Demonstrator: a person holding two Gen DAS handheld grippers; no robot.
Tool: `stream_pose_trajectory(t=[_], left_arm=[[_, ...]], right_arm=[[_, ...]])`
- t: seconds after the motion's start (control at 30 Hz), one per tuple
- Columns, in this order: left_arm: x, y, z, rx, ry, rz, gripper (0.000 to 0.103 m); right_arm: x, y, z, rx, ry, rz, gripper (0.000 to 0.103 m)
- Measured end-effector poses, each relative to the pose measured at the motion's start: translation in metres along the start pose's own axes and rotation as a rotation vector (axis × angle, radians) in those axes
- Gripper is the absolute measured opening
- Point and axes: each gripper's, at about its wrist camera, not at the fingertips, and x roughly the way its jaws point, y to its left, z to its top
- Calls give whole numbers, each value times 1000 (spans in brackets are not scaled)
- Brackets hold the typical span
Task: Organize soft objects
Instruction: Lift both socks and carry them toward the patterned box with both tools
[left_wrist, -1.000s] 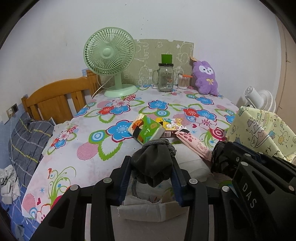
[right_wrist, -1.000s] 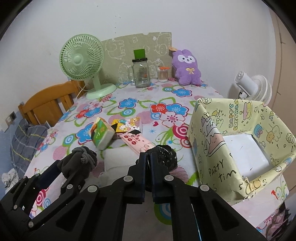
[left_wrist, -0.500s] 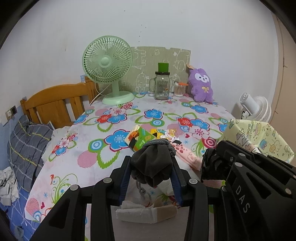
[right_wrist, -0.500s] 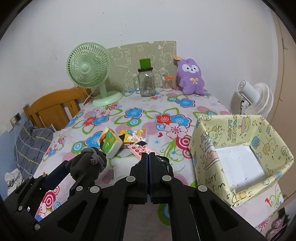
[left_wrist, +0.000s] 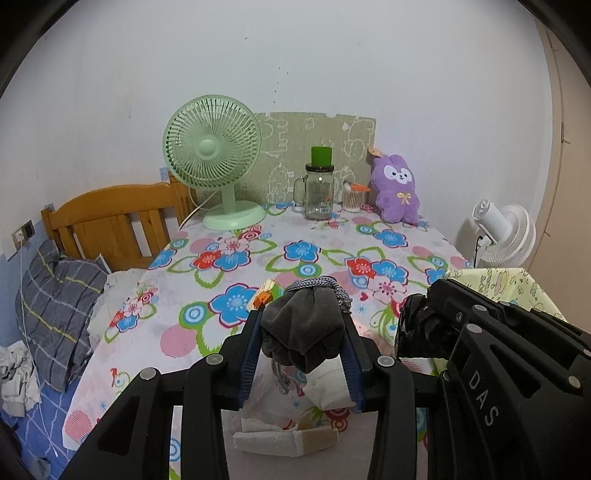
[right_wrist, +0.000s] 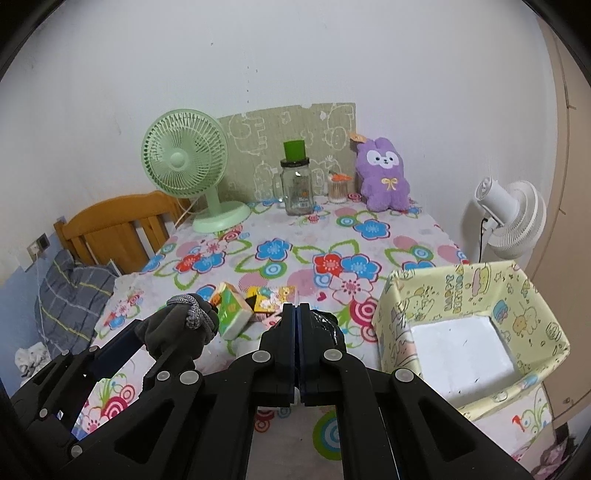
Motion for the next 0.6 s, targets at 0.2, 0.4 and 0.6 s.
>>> stream_pose_trajectory(t=[0.2, 0.4, 0.6], left_arm=[[-7, -5, 10, -1, -16, -5, 41], [-12, -10, 17, -5, -29, -4, 41], [-14, -18, 22, -7, -37, -15, 41]], right_arm=[[-8, -4, 11, -4, -14, 8, 4], [-15, -9, 19, -16, -27, 15, 4], [-19, -17, 25, -22, -34, 15, 4]])
